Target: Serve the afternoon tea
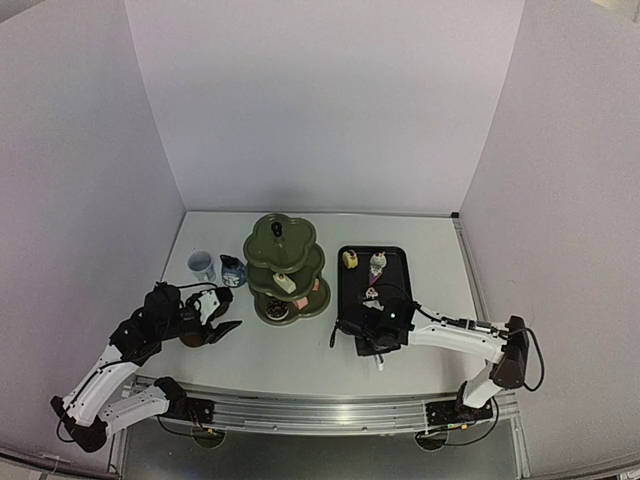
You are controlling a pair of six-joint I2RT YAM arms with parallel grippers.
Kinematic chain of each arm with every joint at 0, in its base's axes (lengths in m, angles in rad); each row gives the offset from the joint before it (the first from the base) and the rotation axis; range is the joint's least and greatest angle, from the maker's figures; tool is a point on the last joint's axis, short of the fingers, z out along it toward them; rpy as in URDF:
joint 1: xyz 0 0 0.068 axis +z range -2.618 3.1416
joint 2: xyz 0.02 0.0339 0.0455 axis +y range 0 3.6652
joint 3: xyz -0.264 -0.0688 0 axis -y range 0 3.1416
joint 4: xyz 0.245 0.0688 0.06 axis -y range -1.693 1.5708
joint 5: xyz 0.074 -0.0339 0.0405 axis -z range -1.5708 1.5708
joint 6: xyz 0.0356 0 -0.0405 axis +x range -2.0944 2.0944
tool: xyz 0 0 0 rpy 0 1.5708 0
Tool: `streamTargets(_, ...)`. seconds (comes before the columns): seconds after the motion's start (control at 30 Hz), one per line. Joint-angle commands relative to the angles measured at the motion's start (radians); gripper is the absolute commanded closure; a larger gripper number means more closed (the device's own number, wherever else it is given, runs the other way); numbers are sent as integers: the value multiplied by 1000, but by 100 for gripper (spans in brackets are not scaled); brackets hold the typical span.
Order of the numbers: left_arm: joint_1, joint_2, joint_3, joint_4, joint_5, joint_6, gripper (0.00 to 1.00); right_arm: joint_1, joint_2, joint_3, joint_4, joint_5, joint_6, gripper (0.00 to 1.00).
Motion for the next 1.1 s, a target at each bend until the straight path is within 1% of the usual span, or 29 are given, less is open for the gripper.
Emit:
streamTargets(0.0, 6, -22, -9, 36, -4, -12, 36, -62, 79, 99, 14, -22, -29, 100)
streamTargets(0.13, 7, -33, -17, 28, -1, -8, 36, -114, 152, 146, 30, -37, -60, 100)
streamTargets(0.23, 6, -44, -21, 20, -1, -6, 36, -146, 190, 151, 28, -41, -57, 100)
streamTargets(0.3, 6, -51, -22, 15, 0, -3, 36, -156, 200, 144, 29, -39, -55, 100)
streamTargets(0.47, 6, -54, -44, 13, 15, -2, 36, -168, 246, 166, 46, -68, -110, 100)
streamTargets(0.67, 14, -66, -70, 2, 54, -17, 32, -180, 242, 151, 68, -87, -110, 100)
streamTargets(0.83, 37, -78, -90, -7, 46, -25, 30, -187, 220, 89, 66, -110, -86, 100)
streamTargets(1.07, 71, -96, -106, -14, 48, -33, 23, -188, 155, 16, 51, -118, -65, 100)
